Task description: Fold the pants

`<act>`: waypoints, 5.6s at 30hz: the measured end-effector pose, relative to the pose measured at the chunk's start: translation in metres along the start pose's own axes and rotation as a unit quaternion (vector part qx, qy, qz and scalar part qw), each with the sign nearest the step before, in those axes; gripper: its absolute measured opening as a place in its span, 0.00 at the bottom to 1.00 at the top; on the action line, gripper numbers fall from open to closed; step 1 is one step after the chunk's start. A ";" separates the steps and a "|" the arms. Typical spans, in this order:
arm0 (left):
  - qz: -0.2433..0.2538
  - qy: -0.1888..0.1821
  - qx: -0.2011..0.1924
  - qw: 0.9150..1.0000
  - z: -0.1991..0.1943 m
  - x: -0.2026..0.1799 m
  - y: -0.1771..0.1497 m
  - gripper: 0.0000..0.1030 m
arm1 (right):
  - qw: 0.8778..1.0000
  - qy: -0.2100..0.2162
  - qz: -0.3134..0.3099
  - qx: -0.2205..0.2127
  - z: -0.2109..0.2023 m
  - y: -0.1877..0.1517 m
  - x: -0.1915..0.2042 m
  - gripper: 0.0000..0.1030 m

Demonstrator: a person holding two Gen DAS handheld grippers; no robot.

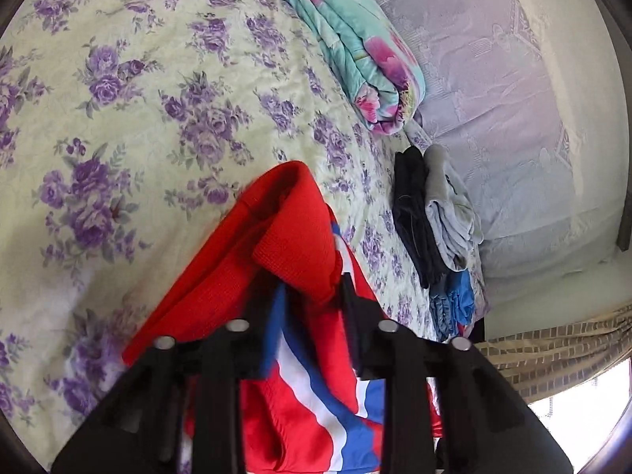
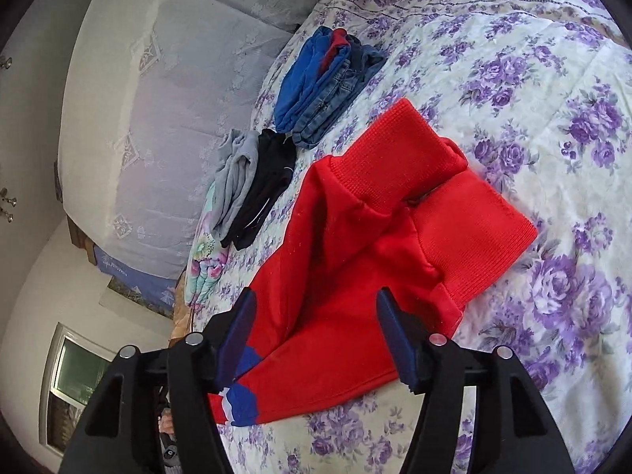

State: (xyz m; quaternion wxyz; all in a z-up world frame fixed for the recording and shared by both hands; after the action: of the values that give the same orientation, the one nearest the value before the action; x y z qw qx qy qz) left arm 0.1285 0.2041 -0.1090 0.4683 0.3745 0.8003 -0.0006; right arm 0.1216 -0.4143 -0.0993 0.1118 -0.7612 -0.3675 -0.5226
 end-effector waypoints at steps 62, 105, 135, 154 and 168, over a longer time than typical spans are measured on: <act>0.024 -0.039 0.061 0.997 -0.051 0.043 -0.030 0.15 | 0.999 0.007 0.041 0.028 -0.024 -0.042 -0.042 0.30; 0.206 0.015 -0.009 0.978 -0.087 -0.026 -0.055 0.25 | 0.990 -0.009 0.116 -0.079 -0.013 0.015 -0.050 0.70; 0.175 0.051 -0.032 0.983 -0.042 -0.003 -0.039 0.23 | 0.987 -0.015 -0.087 -0.137 -0.072 0.036 0.025 0.57; 0.329 0.005 0.041 0.943 0.019 -0.100 -0.093 0.67 | 0.932 0.073 -0.154 0.321 0.201 -0.146 0.176 0.79; 0.415 -0.043 0.118 0.901 0.103 -0.123 -0.172 0.86 | 0.830 0.070 -0.178 0.524 0.295 -0.150 0.177 0.85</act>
State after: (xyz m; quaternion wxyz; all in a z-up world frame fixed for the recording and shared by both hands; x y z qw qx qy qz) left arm 0.1369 -0.0295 -0.1349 0.4127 0.7250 0.5451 0.0831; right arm 0.2627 -0.0666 -0.1022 0.4245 -0.4713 -0.7062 -0.3145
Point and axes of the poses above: each gripper's, at about its wrist camera, not at the fingertips, and z roughly the way its jaws point, x to its left, y to its top, the point moved 10 cm from there along z, roughly the way its jaws point, and after that the axes turned 10 degrees about z, right-handed, at the moved point
